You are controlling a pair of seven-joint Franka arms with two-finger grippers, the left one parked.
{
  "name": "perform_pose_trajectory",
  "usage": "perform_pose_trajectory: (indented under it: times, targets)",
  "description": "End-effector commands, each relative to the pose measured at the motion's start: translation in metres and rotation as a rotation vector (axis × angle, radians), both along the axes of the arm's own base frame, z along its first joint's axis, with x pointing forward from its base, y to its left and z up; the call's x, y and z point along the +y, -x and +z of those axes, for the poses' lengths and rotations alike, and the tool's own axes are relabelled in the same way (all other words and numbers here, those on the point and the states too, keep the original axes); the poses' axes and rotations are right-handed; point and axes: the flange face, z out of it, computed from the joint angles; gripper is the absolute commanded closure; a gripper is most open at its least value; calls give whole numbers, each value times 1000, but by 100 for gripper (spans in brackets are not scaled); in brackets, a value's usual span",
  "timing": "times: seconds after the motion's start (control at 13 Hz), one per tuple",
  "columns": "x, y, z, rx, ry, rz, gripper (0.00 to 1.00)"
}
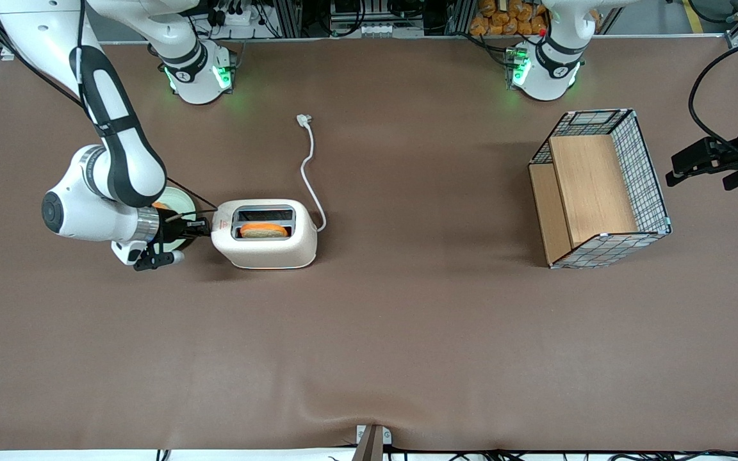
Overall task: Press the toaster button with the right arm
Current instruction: 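Lift the right gripper off the lever and pull it back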
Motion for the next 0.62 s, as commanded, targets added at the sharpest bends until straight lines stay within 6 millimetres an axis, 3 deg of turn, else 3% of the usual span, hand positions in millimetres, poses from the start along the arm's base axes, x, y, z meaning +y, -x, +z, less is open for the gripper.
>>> perform_pose_trajectory:
  times: [0.0,0.08,0.39,0.54]
  targets:
    - [8,-4,15,24,-33,3,92]
    - [8,-4,25,15,-34,5,81]
    - [1,-2,60,14,-53,13,83]
    - [-12,-5,79,18,-37,32,85]
